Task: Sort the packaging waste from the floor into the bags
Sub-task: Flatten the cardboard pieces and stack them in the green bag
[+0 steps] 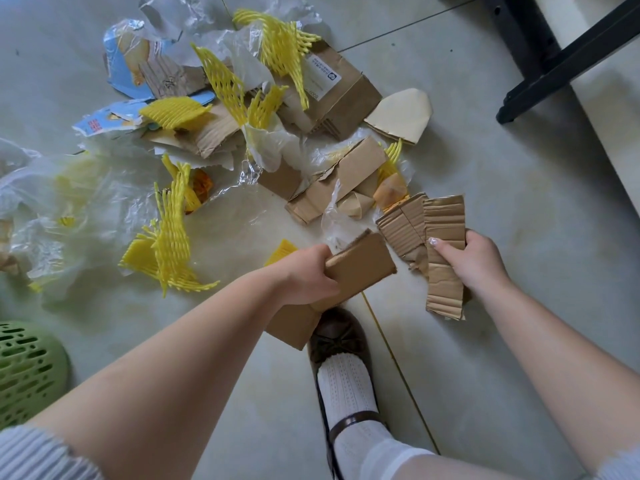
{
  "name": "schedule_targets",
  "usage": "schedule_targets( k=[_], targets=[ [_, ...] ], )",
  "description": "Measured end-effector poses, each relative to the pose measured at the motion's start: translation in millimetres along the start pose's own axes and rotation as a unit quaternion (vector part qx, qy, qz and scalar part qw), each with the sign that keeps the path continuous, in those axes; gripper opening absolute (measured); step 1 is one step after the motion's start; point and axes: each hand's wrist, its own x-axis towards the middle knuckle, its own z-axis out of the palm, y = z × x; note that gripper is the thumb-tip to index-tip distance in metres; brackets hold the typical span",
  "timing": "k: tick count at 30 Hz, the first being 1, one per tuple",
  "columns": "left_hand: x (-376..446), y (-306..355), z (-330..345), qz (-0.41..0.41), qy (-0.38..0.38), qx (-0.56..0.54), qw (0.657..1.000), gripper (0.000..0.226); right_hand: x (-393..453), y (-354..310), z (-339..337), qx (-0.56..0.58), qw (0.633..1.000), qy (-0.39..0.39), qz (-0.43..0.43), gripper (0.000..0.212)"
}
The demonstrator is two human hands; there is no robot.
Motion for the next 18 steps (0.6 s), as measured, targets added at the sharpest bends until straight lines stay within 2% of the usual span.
schedule_targets(
  k=[4,7,10,13,18],
  targets=[
    [-0.4,3.2,14.5,0.038,-0.016,0.064,0.997,0.017,0.0,-0.1,0.1,-0.006,1.0,0.001,-0.001,0.028],
    [-4.7,-2.8,29.8,0.06,0.009,0.066,0.996,0.015,-0.4,0.2,0.4,-0.004,1.0,0.0,-0.005,0.027],
    [-2.9,-6.9,35.8,0.091,0.044,0.059,0.993,0.027,0.3,0.9,1.5,0.004,1.0,-0.001,-0.001,0.026],
    [1.4,-3.2,34.7,0.095,0.038,0.07,0.992,0.037,1.3,2.3,2.3,0.01,1.0,-0.004,0.006,0.027],
    [7.2,1.1,31.3,0.062,0.032,0.087,0.994,0.016,2.2,3.3,2.5,0.011,1.0,-0.005,0.009,0.031]
  ],
)
